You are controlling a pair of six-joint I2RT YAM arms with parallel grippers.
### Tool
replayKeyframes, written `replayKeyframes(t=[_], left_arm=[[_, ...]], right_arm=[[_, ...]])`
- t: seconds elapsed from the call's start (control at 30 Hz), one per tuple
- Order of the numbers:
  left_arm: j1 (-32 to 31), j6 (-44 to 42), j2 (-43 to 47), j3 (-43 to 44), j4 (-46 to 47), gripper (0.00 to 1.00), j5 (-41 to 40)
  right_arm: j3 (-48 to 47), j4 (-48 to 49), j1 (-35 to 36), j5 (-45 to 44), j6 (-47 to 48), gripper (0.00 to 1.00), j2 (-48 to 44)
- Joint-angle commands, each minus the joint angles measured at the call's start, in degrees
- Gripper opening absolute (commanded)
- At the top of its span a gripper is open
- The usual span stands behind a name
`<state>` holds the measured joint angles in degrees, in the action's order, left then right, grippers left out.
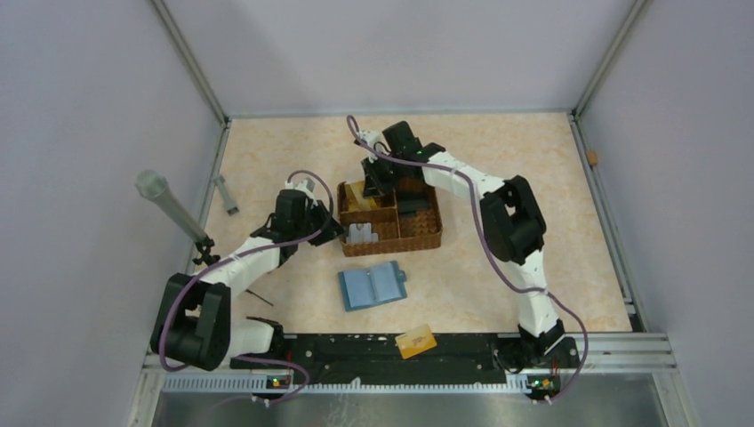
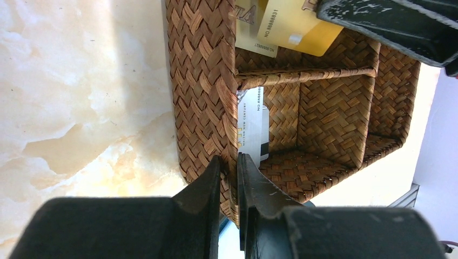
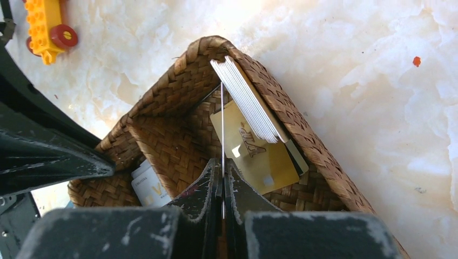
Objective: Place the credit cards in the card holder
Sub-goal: Pick up the credit card from the storage box, then move the storage box to the center of the board.
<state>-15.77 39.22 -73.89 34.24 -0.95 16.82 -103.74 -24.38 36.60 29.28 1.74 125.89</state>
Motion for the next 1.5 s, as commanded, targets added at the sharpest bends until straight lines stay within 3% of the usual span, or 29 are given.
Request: replayKeyframes(t=[0.0,0.47,0.73,0.93,1.17,1.47], left_arm=[[0.13,-0.56,1.46,0.46,-1.86,0.15,0.30],[0.13,-2.72,3.31,1.94,-3.02,0.51,-0.06],[0.15,-5.20,11.15,2.33,-5.84,0.81,-4.62],[0.06,-4.86,17.55,1.04,-8.63,0.82,-2.51],[-0.67,2.32,25.32,-7.87,-10.18,0.80,2.34],[-2.04,9.01,30.46,-17.09,-10.54,0.81,6.06]], right_arm=[[0.03,2.78,-0.56,2.83,-0.34,0.00,-5.71],[2.42,5.25,-0.78,3.33,-1.30,0.00,-11.03],[7.00,5.26,-1.27,0.75,-5.06,0.00,-19.08],[17.65,6.58,-1.27,-1.72,-11.21,0.00,-30.83],[35.42,12.50,-1.16,5.70,-23.97,0.00,-41.13],[53.69,23.86,3.75,9.47,-39.09,0.00,-45.83]])
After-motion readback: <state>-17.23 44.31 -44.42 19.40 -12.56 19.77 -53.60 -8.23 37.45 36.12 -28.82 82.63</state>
